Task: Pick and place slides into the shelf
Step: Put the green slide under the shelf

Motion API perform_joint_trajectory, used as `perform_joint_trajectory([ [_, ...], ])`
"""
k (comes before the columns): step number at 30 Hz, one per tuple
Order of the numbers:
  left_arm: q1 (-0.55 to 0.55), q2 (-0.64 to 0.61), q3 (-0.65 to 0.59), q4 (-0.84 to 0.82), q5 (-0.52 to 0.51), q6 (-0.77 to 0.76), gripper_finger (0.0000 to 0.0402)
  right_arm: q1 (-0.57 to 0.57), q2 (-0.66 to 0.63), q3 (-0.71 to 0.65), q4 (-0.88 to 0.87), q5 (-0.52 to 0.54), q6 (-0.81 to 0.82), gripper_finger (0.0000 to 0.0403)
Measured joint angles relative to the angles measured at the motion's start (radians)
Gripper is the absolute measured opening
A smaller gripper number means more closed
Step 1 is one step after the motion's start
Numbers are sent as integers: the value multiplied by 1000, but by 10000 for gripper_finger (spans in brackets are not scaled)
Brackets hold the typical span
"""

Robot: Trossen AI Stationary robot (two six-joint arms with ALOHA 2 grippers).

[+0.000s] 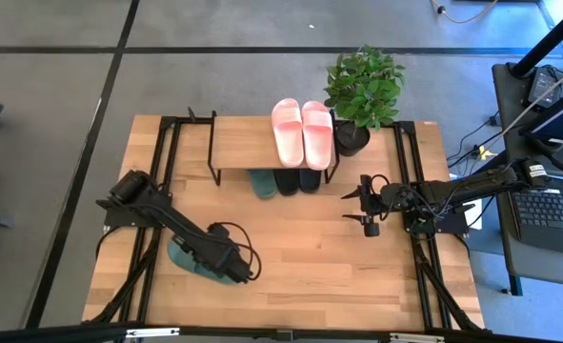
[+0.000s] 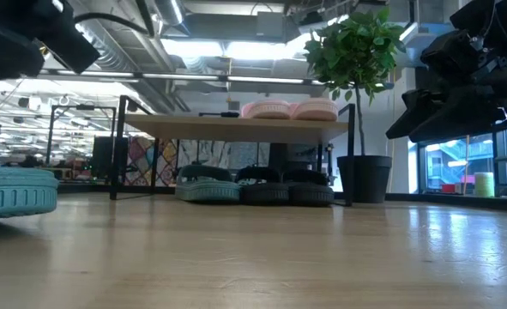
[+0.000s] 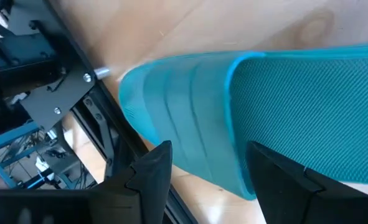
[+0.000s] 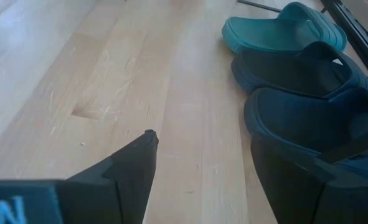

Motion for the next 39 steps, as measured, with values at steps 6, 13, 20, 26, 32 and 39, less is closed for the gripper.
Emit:
perform_joint_trajectory([
  [6, 0, 13, 0, -12, -18, -6, 195, 0, 0, 0, 0, 0, 1, 257],
  [13, -2, 12, -30, 20, -98, -1, 195, 0, 0, 0, 0, 0, 1, 257],
  [20, -9, 12, -88, 30, -21, -28, 195, 0, 0, 0, 0, 0, 0, 257],
  [26, -11, 12, -105, 36, -18, -57, 195, 0, 0, 0, 0, 0, -1, 257],
  [32, -8, 12, -105, 52, -43, -51, 195, 0, 0, 0, 0, 0, -2, 257],
  [39, -8, 12, -105, 64, -146, -51, 196, 0, 0, 0, 0, 0, -2, 257],
])
